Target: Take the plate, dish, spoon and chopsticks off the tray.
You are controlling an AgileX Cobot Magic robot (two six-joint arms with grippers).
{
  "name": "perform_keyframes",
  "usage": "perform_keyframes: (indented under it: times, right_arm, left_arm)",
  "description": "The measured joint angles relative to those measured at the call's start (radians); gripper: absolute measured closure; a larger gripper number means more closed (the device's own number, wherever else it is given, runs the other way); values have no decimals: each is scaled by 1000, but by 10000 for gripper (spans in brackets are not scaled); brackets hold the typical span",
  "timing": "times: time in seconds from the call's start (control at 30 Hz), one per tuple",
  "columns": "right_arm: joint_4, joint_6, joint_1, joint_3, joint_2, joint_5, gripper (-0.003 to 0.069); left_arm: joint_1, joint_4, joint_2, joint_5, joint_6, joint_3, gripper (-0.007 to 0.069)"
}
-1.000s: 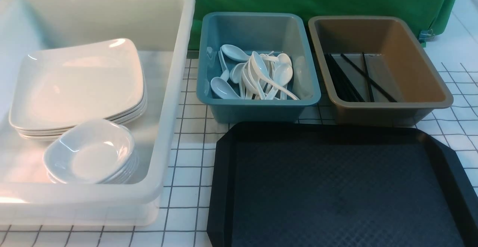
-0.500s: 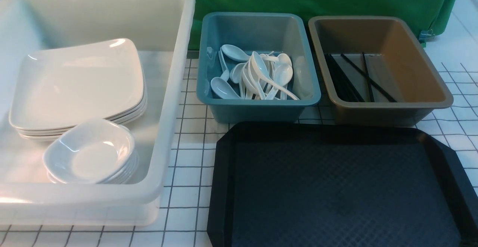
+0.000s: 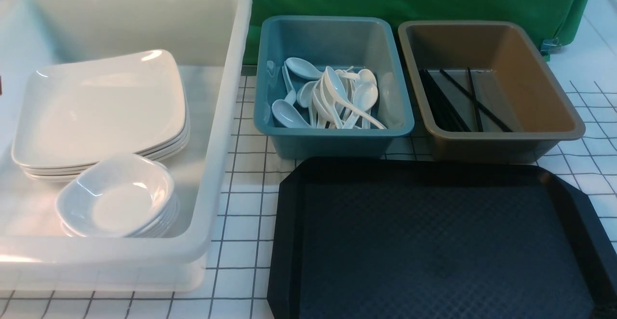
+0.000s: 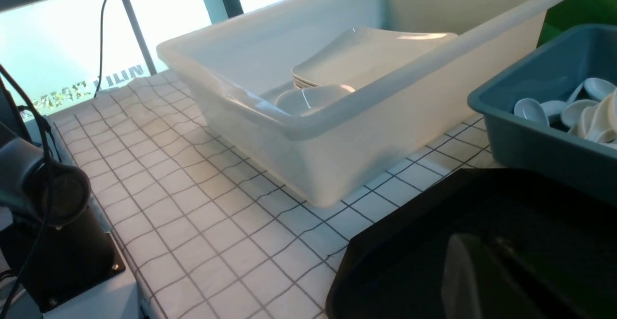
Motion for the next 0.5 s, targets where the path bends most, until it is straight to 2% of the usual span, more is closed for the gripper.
perform_keyframes:
  times: [0.4,0.5]
  right_arm:
    - [0,6,-1,15,0,1,615]
    - [13,6,-60,54,0,-53,610]
  left_arm:
    - [0,-1,-15,5,-9,0,627]
    - [0,-1,-18,6,-9,0,627]
